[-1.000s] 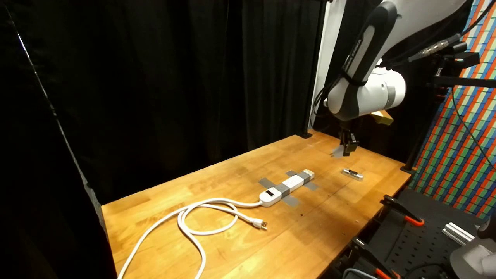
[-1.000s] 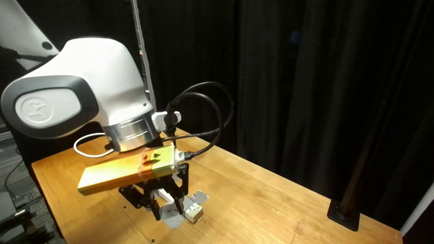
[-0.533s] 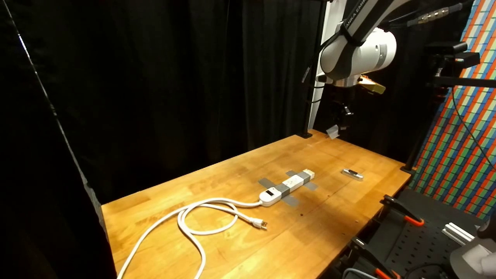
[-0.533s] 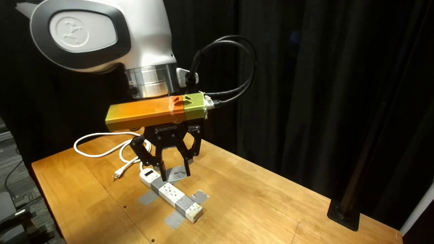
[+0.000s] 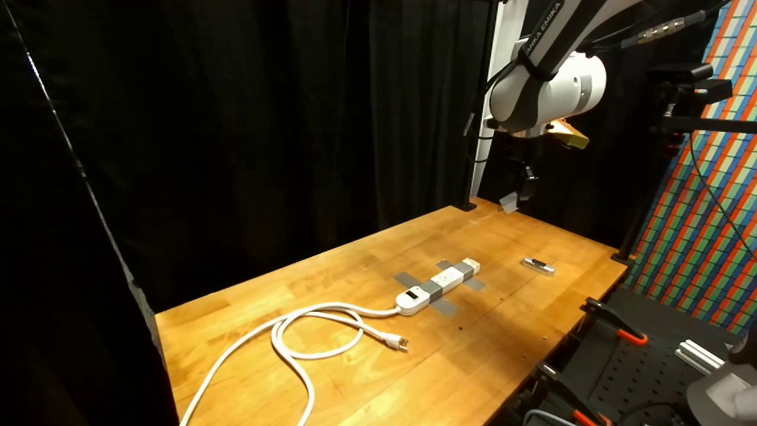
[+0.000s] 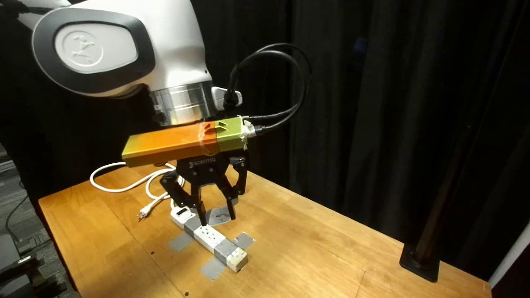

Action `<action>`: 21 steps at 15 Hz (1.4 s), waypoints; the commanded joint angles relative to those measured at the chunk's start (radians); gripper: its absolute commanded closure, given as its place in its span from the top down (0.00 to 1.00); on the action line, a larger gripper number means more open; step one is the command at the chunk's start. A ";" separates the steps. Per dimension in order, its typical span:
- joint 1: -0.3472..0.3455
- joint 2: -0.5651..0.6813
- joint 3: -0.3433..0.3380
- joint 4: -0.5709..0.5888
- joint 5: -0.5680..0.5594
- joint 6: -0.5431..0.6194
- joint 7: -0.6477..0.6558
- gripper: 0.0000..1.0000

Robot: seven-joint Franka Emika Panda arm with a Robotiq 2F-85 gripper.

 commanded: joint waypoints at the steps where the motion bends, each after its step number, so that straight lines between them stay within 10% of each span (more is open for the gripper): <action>1: -0.028 0.153 0.060 0.025 -0.002 0.060 0.118 0.22; 7: -0.209 0.207 0.250 0.153 -0.479 -0.044 0.564 0.22; 11: -0.387 0.167 0.413 0.259 -0.827 -0.170 0.635 0.22; 21: -1.067 0.156 1.149 0.454 -1.333 -0.187 0.602 0.22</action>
